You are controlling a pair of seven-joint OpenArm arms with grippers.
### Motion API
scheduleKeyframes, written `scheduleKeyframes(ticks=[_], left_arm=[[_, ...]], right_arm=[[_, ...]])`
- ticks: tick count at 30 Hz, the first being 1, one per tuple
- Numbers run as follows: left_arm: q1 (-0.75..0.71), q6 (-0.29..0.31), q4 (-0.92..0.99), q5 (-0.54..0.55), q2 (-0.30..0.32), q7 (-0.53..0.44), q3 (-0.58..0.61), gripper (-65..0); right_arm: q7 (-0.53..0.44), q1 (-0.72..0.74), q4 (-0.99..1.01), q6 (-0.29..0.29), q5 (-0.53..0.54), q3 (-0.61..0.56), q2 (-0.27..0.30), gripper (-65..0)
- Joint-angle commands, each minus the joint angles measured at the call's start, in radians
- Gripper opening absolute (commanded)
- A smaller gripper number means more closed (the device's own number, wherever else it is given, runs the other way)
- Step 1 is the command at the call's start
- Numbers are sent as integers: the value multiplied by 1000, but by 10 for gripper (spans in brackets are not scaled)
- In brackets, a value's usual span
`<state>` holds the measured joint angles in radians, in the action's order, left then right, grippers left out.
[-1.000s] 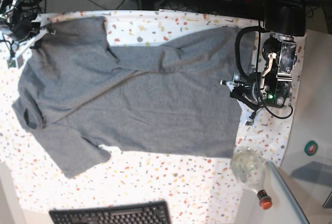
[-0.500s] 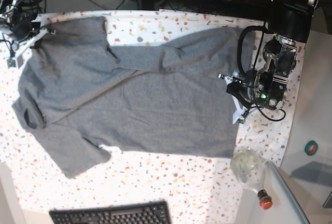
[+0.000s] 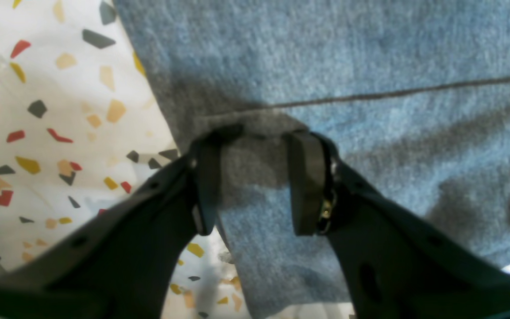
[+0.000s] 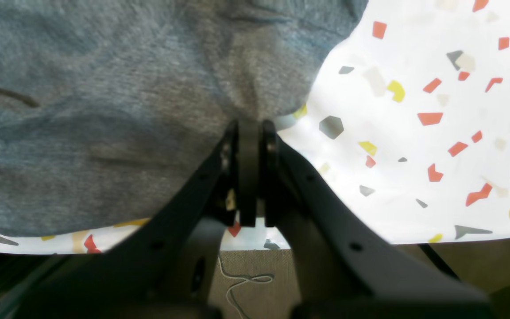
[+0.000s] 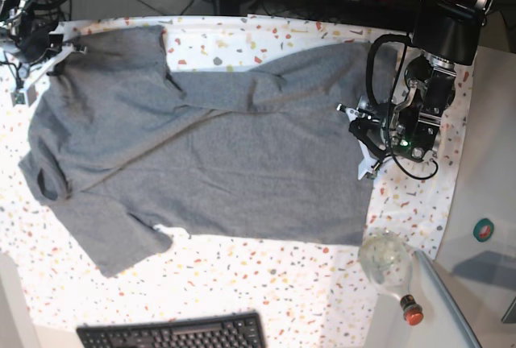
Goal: Layout the t-shirt on the table in an organized manner, then fold the t-shirt properly
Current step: 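Move the left gripper to the t-shirt hem and grasp it, then pull the grasped hem with the left gripper away from the right gripper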
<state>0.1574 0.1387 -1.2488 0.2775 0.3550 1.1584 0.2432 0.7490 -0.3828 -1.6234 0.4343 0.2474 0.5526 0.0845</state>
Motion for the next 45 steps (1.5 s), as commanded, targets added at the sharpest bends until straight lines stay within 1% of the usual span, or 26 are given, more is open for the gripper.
scheduleKeyframes(ticks=[1, 2, 3, 4, 8, 16, 18, 19, 21, 24, 26, 34, 35, 38, 39, 40, 41, 44, 45], left_arm=[[15, -1, -12, -8, 9, -8, -5, -481], [15, -1, -13, -8, 9, -8, -9, -553], [15, -1, -16, -8, 8, -8, -12, -638], [15, -1, -18, -8, 8, -8, -14, -650], [14, -1, -38, -8, 8, -8, -17, -650], [-51, -1, -208, -13, 16, -2, -18, -650], [-58, -1, -225, -13, 16, 19, -18, -650], [-61, -1, -230, -13, 16, 39, -26, -650], [-75, -1, -257, -13, 9, 59, -78, -650], [-107, -1, -311, -11, 8, 64, -166, -650], [-115, -1, -320, -10, 11, 62, -192, -650], [-134, -1, -319, -10, 8, 59, -190, -650], [-137, -1, -319, -8, 8, 59, -190, -592], [-141, -1, -319, -8, 8, 56, -190, -378], [-143, -1, -319, -8, 8, 56, -190, -351], [-146, -1, -319, -8, 8, 56, -190, -357], [-147, -1, -319, -8, 8, 55, -190, -383], [-147, -1, -312, -8, 8, 55, -190, -494], [-144, -1, -303, -8, 8, 55, -192, -518]], right_arm=[[-15, 0, -18, -2, 5, 5, 13, -650], [-15, 0, -18, -2, 5, 5, 13, -650], [-15, 0, -18, -2, 5, 5, 13, -650], [-15, 0, -18, -2, 5, 5, 13, -650], [-15, 0, -18, -2, 5, 5, 13, -650], [-15, 3, -18, -2, 5, 5, 13, -650], [-15, 5, -18, -2, 5, 5, 13, -650], [-15, 5, -18, -2, 5, 5, 13, -650], [-15, 5, -19, -2, 5, 5, 13, -650], [-15, 5, -19, -2, 5, 5, 13, -650], [-15, 6, -19, -2, 5, 5, 13, -650], [-15, 8, -19, -2, 5, -1, 13, -650], [-15, 8, -19, -2, 5, -3, 13, -650], [-15, 8, -19, -2, 5, 1, 13, -650], [-15, 8, -19, -2, 5, 1, 13, -650], [-15, 8, -19, -2, 5, 2, 13, -650], [-15, 8, -19, -2, 5, 2, 13, -650], [-15, 6, -19, -2, 5, 2, 13, -650], [-15, 6, -19, -2, 5, 2, 13, -650]])
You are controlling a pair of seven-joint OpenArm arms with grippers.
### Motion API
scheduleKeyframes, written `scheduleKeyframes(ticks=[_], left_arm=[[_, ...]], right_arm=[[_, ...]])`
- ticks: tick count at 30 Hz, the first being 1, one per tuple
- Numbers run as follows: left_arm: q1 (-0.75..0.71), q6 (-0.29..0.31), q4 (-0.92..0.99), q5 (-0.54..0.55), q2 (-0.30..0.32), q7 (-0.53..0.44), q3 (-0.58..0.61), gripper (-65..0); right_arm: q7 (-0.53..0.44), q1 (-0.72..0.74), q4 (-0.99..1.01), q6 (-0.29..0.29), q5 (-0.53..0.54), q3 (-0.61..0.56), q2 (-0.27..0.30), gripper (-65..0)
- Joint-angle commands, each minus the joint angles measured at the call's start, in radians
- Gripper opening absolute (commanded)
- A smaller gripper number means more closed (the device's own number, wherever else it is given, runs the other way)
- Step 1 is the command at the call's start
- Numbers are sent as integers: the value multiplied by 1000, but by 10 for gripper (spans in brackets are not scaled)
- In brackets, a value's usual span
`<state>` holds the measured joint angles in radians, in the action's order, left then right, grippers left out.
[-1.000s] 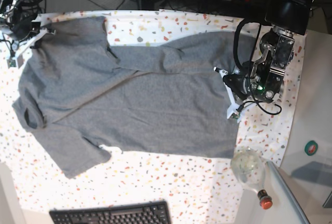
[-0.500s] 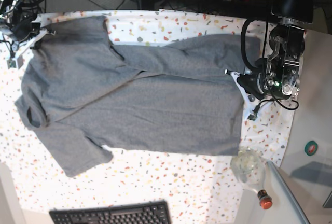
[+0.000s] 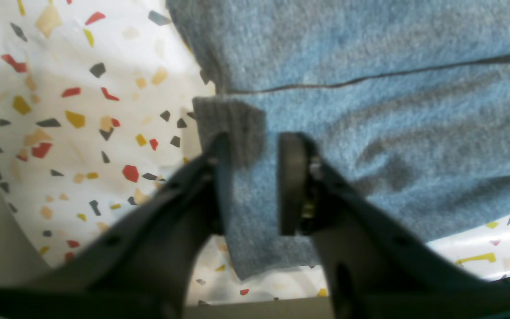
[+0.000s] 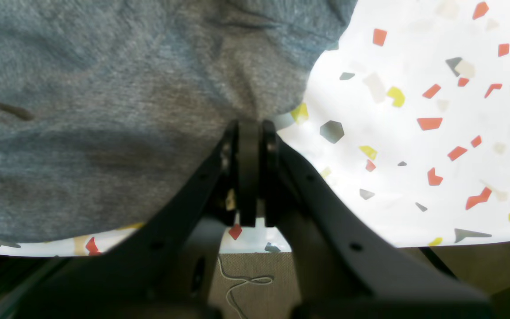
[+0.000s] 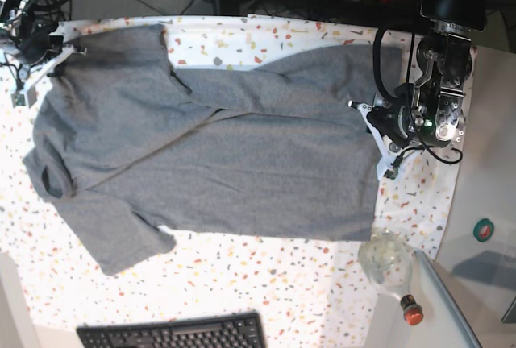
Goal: Layout the t-shirt on the table in an organized manner, then fold the t-shirt properly
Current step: 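Pull the grasped hem with the left gripper away from the right gripper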
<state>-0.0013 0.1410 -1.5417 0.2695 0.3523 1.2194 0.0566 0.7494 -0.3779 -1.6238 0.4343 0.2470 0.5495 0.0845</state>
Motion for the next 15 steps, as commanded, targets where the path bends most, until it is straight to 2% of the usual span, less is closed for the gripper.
scheduleKeyframes(ticks=[1, 3, 15], left_arm=[[16, -4, 4, 0, 11, -6, -5, -538], [19, -4, 28, 0, 11, -8, -5, -553], [19, -4, 5, 0, 17, -8, -18, -548]], right_arm=[[-15, 0, -19, -2, 5, 4, 11, -650], [-15, 0, -19, -2, 5, 4, 10, -650], [-15, -3, -19, -2, 5, 4, 10, -650]])
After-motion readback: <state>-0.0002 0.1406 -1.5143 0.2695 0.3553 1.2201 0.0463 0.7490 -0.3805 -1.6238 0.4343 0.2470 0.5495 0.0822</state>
